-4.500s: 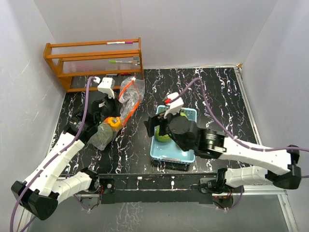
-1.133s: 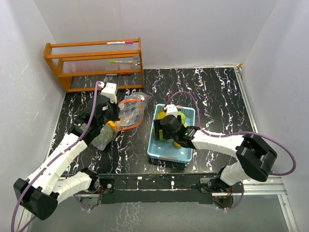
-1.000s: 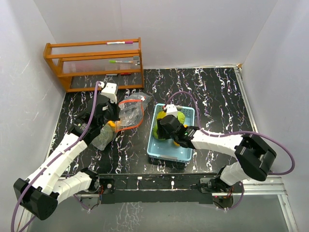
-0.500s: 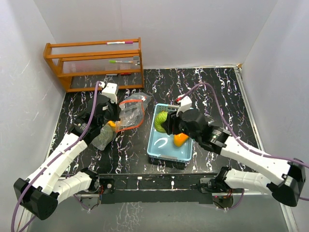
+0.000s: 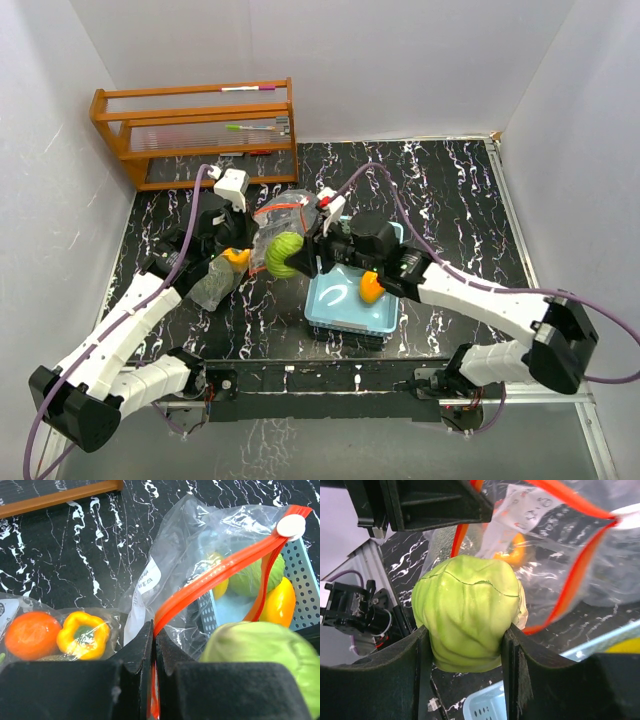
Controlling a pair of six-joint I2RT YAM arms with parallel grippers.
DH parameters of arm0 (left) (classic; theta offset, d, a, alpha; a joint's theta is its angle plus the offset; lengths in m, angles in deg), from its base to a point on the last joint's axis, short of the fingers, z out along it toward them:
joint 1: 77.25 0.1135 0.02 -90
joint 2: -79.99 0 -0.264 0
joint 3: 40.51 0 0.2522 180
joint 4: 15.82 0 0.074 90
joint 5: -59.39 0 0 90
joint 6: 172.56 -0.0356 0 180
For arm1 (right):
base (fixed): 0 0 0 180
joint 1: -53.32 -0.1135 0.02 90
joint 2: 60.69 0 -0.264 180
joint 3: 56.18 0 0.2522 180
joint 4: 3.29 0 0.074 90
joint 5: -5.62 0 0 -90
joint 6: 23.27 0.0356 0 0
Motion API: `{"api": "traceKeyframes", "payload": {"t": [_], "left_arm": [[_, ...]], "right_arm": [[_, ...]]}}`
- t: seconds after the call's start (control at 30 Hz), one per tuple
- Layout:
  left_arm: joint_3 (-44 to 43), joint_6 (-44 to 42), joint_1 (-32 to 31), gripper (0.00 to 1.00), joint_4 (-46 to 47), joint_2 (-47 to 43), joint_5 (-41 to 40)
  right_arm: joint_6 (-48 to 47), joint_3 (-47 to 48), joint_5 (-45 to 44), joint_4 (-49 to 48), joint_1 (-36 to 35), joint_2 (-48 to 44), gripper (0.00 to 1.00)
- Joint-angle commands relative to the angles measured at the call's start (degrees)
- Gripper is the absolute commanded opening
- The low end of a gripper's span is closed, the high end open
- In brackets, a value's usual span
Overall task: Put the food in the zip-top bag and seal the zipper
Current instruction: Pick up the fake vegetable from the bin, then place the fake vegetable in the zipper food storage bag.
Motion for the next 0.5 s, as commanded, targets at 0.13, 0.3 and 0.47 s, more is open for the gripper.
{"api": "traceKeyframes", "payload": {"t": [0.13,0.3,0.47], "left_arm": [[-2.1,3.4,0.1,0.00,1.1,-1.0,6.3],[-1.4,5.7,0.1,0.00,1.1,-2.0,10.1],[-1.8,6.7,0.1,0.00,-0.4,-3.6,11.5]], "right_arm": [[0.6,3.5,0.4,-19.2,0.1,4.8,0.28],[0.4,3.6,-9.6,-21.8,0.2,6.3,0.27],[-0.4,6.3,-21.2,-15.9,0.2,9.5,0.25]]}}
